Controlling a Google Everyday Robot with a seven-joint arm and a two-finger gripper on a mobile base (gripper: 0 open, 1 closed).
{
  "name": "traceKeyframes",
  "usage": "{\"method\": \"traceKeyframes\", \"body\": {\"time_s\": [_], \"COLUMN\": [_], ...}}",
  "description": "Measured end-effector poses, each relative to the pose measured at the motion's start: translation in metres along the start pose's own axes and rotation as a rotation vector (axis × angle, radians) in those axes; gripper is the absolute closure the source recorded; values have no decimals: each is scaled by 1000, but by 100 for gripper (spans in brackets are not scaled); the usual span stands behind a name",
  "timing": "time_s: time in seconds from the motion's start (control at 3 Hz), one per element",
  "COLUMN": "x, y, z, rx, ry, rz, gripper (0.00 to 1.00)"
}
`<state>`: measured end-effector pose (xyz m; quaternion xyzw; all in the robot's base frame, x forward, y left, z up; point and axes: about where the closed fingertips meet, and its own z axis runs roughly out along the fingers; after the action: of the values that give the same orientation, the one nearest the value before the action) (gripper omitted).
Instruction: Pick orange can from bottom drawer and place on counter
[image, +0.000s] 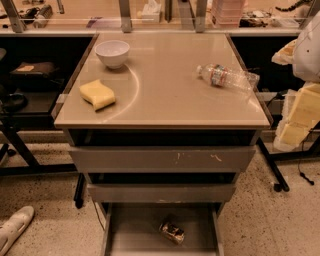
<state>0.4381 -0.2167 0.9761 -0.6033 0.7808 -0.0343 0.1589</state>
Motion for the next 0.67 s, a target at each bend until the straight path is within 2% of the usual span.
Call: {"method": "traceKeyframes", "body": {"time_s": [0.67], "x": [3], "y": [9], "z": [10], "rx": [-14], "ry": [-2], "rz": [-6], "gripper": [0]}}
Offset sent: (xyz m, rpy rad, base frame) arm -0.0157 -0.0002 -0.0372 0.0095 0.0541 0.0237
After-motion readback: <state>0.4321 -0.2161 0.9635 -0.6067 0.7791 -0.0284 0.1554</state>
